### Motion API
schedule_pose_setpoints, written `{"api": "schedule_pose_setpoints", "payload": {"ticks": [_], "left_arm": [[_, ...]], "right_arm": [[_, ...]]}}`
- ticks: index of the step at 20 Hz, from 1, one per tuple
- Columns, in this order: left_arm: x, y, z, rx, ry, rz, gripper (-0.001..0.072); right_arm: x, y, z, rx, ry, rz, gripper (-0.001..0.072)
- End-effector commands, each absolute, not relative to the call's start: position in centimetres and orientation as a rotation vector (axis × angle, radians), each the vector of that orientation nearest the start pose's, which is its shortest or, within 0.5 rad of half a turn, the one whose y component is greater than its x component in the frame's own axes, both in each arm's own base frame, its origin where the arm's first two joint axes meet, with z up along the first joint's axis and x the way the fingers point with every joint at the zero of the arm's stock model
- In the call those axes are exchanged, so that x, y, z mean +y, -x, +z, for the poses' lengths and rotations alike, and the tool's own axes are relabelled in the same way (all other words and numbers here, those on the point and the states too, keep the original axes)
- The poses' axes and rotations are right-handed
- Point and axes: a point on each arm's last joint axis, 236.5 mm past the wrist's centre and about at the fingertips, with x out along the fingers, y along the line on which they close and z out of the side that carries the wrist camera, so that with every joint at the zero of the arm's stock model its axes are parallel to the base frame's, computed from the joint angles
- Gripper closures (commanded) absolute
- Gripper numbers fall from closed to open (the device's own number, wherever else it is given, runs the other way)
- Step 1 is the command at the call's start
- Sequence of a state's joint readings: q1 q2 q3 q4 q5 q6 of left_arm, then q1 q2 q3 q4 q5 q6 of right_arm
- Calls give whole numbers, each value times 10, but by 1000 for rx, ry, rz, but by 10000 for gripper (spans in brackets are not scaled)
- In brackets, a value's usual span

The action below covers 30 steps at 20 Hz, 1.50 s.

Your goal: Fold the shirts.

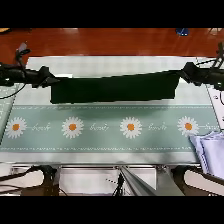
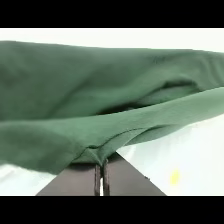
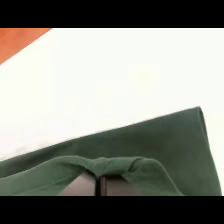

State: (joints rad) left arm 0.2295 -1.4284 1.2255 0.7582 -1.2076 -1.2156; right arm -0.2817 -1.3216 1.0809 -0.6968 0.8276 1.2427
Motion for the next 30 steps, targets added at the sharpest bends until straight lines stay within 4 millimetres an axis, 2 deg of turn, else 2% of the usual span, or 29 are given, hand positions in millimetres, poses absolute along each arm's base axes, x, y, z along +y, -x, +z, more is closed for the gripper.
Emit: {"api": "schedule_pose_setpoints", "payload": {"ticks": [1,5,8,9,11,14,16,18,19,20,21,22,24,25,28,30], "left_arm": [[-67,-442,1,1237,664,-476,683],[-65,-456,-23,1270,690,-474,683],[-61,-461,-35,1282,703,-460,679],[-58,-461,-38,1286,710,-453,618],[-51,-460,-40,1288,723,-444,394],[-41,-452,-36,1309,748,-451,372],[-35,-442,-34,1336,770,-465,370],[-32,-431,-31,1370,788,-489,370],[-33,-426,-29,1388,795,-504,370],[-34,-421,-27,1404,799,-518,370],[-35,-418,-26,1416,800,-530,370],[-37,-415,-25,1425,801,-539,370],[-39,-414,-25,1432,799,-547,370],[-40,-414,-25,1433,798,-549,370],[-42,-414,-25,1434,794,-553,370],[-42,-414,-25,1434,793,-553,370]], "right_arm": [[4,-483,20,853,-688,141,693],[13,-485,-12,908,-586,132,693],[6,-482,-31,949,-496,103,692],[1,-479,-35,965,-470,83,692],[-9,-472,-43,1002,-428,46,692],[-11,-468,-47,1023,-403,46,686],[-10,-465,-48,1037,-399,51,488],[-10,-454,-54,1086,-364,65,457],[-13,-447,-58,1119,-324,67,380],[-19,-439,-61,1149,-275,64,246],[-27,-431,-62,1179,-223,54,156],[-38,-424,-61,1203,-195,28,155],[-60,-415,-59,1217,-260,-48,163],[-66,-415,-57,1204,-354,-64,163],[-76,-429,-47,1101,-693,-70,161],[-71,-438,-48,1071,-814,-42,161]]}}
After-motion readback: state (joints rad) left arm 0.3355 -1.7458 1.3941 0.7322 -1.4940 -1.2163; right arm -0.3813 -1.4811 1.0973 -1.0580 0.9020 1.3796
